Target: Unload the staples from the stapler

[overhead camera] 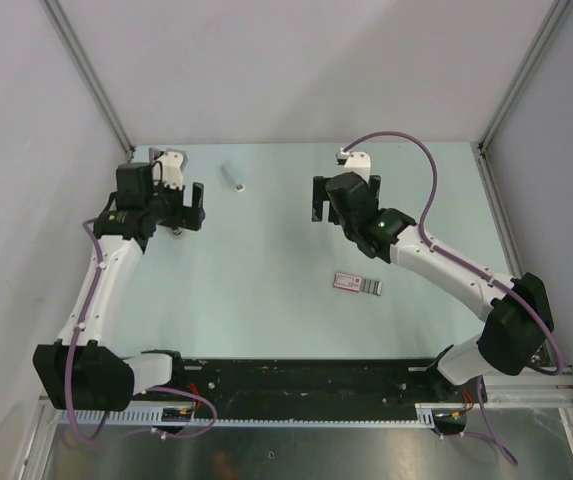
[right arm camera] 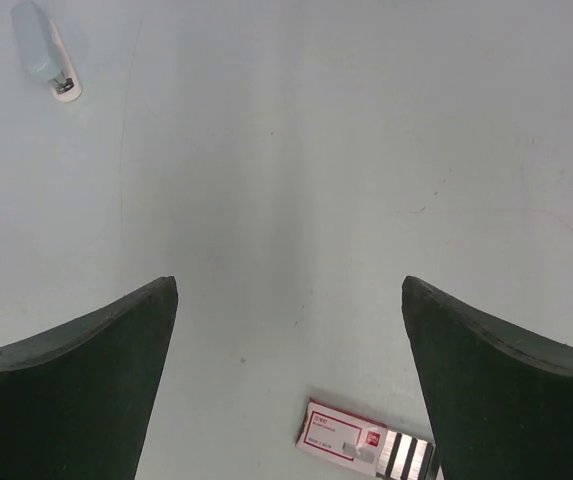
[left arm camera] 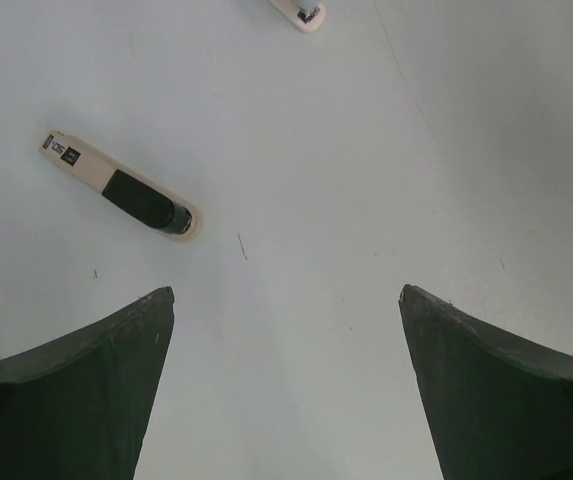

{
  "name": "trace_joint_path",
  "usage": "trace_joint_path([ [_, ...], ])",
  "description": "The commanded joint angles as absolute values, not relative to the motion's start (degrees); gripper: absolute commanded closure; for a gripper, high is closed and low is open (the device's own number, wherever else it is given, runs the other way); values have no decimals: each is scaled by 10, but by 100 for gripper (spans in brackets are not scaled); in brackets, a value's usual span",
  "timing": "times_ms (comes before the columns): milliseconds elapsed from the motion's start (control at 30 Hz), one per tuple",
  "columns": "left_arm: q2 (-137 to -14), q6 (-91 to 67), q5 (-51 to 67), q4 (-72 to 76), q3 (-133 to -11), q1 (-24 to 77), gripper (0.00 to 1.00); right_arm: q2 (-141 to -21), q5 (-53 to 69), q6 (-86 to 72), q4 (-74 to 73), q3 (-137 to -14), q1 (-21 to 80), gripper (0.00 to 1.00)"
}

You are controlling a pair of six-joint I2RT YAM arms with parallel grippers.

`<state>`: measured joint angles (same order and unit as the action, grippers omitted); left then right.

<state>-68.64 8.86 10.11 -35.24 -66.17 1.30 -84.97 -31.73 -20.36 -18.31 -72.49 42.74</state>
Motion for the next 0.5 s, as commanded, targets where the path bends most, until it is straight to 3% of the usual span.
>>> trace_joint_path([
  [0, -713, 59, 99, -324, -706, 9, 1, -840, -333, -223, -180, -745, 420, 1],
  [133, -765, 37, 100, -307, -749, 14, 0, -840, -329, -230, -194, -746, 416, 1],
  [467, -981, -49, -54, -297, -917, 70, 1, -810, -310, -232, -198, -714, 397, 1],
])
